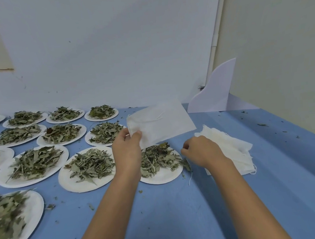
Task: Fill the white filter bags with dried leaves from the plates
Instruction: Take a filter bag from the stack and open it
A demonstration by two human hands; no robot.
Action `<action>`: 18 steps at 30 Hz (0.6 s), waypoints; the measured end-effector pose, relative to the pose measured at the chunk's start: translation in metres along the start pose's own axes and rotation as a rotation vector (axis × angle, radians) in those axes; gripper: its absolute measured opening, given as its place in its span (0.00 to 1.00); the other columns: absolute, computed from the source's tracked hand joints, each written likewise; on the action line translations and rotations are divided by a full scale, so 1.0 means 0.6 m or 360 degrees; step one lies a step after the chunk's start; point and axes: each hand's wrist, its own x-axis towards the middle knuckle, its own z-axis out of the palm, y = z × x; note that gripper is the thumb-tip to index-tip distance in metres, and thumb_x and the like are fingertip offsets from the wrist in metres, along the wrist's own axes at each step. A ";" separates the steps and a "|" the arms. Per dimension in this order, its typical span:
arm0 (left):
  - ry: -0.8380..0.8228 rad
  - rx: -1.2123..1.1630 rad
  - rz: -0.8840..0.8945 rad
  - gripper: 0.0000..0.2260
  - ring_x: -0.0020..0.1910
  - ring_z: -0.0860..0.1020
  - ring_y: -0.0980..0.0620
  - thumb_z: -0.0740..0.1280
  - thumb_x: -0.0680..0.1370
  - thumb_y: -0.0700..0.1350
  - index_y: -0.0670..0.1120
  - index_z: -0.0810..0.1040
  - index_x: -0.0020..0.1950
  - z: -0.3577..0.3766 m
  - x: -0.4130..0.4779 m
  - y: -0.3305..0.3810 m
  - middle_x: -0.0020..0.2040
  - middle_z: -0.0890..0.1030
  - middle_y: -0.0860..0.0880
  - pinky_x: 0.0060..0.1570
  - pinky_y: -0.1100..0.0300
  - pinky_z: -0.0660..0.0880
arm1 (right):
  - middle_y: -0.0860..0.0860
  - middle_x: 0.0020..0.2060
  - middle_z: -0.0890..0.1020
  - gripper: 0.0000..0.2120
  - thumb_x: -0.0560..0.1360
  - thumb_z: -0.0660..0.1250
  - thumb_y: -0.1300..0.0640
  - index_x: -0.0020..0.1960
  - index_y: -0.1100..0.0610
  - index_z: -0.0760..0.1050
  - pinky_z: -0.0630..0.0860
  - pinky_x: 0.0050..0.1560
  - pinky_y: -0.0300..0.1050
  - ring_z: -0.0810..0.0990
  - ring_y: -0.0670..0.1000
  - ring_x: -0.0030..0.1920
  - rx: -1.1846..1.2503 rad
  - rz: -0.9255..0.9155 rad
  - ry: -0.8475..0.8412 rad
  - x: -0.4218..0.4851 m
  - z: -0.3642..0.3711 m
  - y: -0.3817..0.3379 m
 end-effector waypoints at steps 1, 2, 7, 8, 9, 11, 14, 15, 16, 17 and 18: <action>0.0061 0.0026 0.0041 0.08 0.43 0.80 0.55 0.64 0.78 0.38 0.49 0.76 0.53 -0.002 0.001 0.000 0.49 0.81 0.49 0.42 0.58 0.78 | 0.53 0.31 0.74 0.12 0.74 0.60 0.58 0.33 0.58 0.72 0.64 0.30 0.42 0.72 0.54 0.33 0.0017 0.0019 -0.0022 -0.002 0.003 0.001; 0.0123 0.0088 0.0105 0.13 0.43 0.80 0.56 0.64 0.79 0.38 0.51 0.72 0.61 -0.004 0.002 -0.001 0.51 0.81 0.49 0.36 0.62 0.76 | 0.53 0.28 0.71 0.14 0.74 0.60 0.59 0.30 0.59 0.67 0.60 0.27 0.42 0.67 0.53 0.30 0.0043 0.0033 -0.0040 -0.002 0.006 0.002; 0.0166 0.0457 0.0590 0.26 0.54 0.76 0.57 0.58 0.81 0.37 0.62 0.61 0.72 -0.012 0.003 -0.004 0.60 0.73 0.56 0.52 0.56 0.75 | 0.61 0.36 0.81 0.13 0.74 0.61 0.60 0.37 0.67 0.79 0.69 0.34 0.43 0.72 0.53 0.33 0.0495 0.0100 -0.0063 0.002 0.008 0.011; 0.0169 0.0566 0.0659 0.22 0.60 0.73 0.58 0.56 0.81 0.37 0.58 0.68 0.70 -0.009 0.004 -0.005 0.63 0.73 0.56 0.60 0.57 0.71 | 0.60 0.38 0.83 0.13 0.75 0.61 0.60 0.39 0.66 0.81 0.74 0.39 0.45 0.76 0.54 0.35 0.0646 0.0126 -0.0057 0.005 0.008 0.015; 0.0172 0.0632 0.0697 0.18 0.63 0.71 0.57 0.55 0.82 0.36 0.54 0.74 0.65 -0.004 0.006 -0.006 0.64 0.73 0.54 0.64 0.61 0.68 | 0.59 0.39 0.84 0.13 0.76 0.61 0.60 0.40 0.64 0.82 0.78 0.44 0.47 0.79 0.55 0.37 0.0800 0.0172 -0.0052 0.007 0.007 0.019; 0.0176 0.0598 0.0664 0.16 0.59 0.71 0.58 0.54 0.82 0.36 0.48 0.79 0.61 0.011 0.013 -0.006 0.63 0.75 0.50 0.55 0.79 0.65 | 0.59 0.39 0.84 0.13 0.77 0.62 0.61 0.38 0.62 0.82 0.81 0.46 0.48 0.82 0.56 0.38 0.1149 0.0306 -0.0063 0.008 0.008 0.024; 0.0135 0.0559 0.0562 0.16 0.58 0.70 0.58 0.54 0.83 0.38 0.43 0.74 0.67 0.037 0.022 -0.002 0.65 0.74 0.49 0.52 0.77 0.64 | 0.59 0.37 0.83 0.10 0.76 0.62 0.64 0.40 0.64 0.80 0.80 0.34 0.39 0.80 0.52 0.33 0.1640 0.0482 -0.0136 0.010 0.004 0.028; 0.0090 0.0642 0.0607 0.16 0.62 0.69 0.57 0.55 0.83 0.40 0.43 0.71 0.70 0.044 0.024 -0.004 0.68 0.71 0.49 0.55 0.75 0.62 | 0.58 0.36 0.83 0.09 0.76 0.62 0.65 0.41 0.64 0.80 0.79 0.31 0.37 0.80 0.51 0.32 0.1756 0.0518 -0.0146 0.009 0.002 0.027; 0.0008 0.0769 0.0696 0.18 0.66 0.67 0.56 0.57 0.82 0.42 0.44 0.67 0.73 0.049 0.023 -0.007 0.72 0.68 0.49 0.57 0.75 0.58 | 0.58 0.36 0.83 0.09 0.76 0.62 0.65 0.42 0.65 0.79 0.78 0.30 0.37 0.80 0.50 0.33 0.1869 0.0547 -0.0147 0.010 0.001 0.027; -0.0123 0.0894 0.0806 0.22 0.70 0.63 0.57 0.59 0.82 0.44 0.45 0.62 0.75 0.054 0.021 -0.011 0.75 0.62 0.50 0.58 0.75 0.55 | 0.57 0.36 0.83 0.08 0.76 0.62 0.65 0.43 0.65 0.79 0.78 0.29 0.36 0.80 0.50 0.33 0.1972 0.0570 -0.0145 0.011 0.000 0.027; -0.0286 0.1006 0.0913 0.26 0.71 0.59 0.58 0.61 0.81 0.46 0.46 0.58 0.77 0.057 0.020 -0.018 0.77 0.57 0.53 0.58 0.75 0.54 | 0.57 0.36 0.83 0.08 0.77 0.62 0.65 0.43 0.65 0.79 0.78 0.30 0.36 0.81 0.50 0.34 0.2058 0.0583 -0.0140 0.011 -0.002 0.027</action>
